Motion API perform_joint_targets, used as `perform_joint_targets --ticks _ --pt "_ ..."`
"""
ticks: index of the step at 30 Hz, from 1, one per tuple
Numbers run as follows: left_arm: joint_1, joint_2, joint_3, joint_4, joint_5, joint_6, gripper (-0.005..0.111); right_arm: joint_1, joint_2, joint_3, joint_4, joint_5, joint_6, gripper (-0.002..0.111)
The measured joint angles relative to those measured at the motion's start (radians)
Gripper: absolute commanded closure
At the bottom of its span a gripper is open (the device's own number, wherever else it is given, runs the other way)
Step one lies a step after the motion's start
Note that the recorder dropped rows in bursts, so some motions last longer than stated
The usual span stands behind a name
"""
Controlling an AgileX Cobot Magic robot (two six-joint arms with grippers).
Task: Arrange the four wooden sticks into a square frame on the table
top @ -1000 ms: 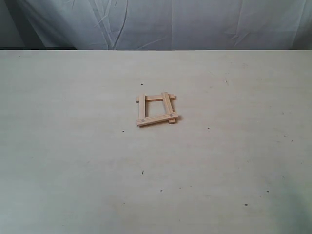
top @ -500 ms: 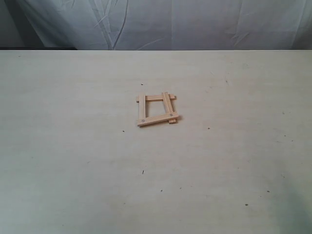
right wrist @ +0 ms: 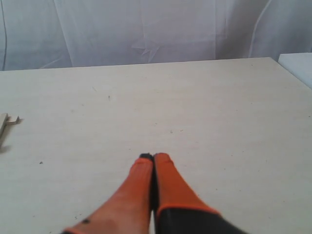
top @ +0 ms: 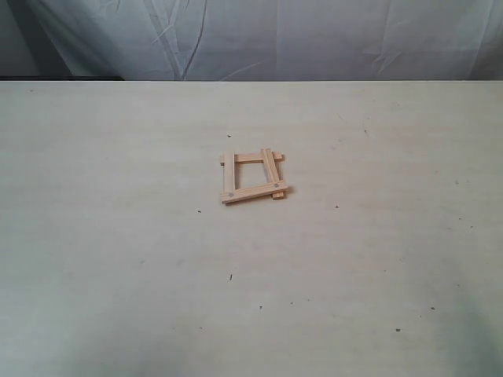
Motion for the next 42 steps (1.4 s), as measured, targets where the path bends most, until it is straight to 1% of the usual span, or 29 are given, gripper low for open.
perform_joint_targets --ticks 3,5,10,13,19,42 --pt "0.000 0.000 0.000 0.002 -0.007 -0.016 0.107 0.000 0.000 0.000 0.000 0.000 0.000 0.108" --pt "0.000 0.000 0.000 0.013 -0.014 -0.068 0.107 0.000 0.000 0.000 0.000 0.000 0.000 0.108" --pt "0.002 0.000 0.000 0.129 -0.023 -0.355 0.107 0.000 0.000 0.000 0.000 0.000 0.000 0.108" --pt "0.002 0.000 0.000 0.159 -0.025 -0.429 0.107 0.000 0.000 0.000 0.000 0.000 0.000 0.108" --pt "0.002 -0.002 0.000 0.166 -0.025 -0.461 0.107 0.000 0.000 0.000 0.000 0.000 0.000 0.108" --pt "0.002 -0.002 0.000 0.166 -0.027 -0.465 0.107 0.000 0.000 0.000 0.000 0.000 0.000 0.108"
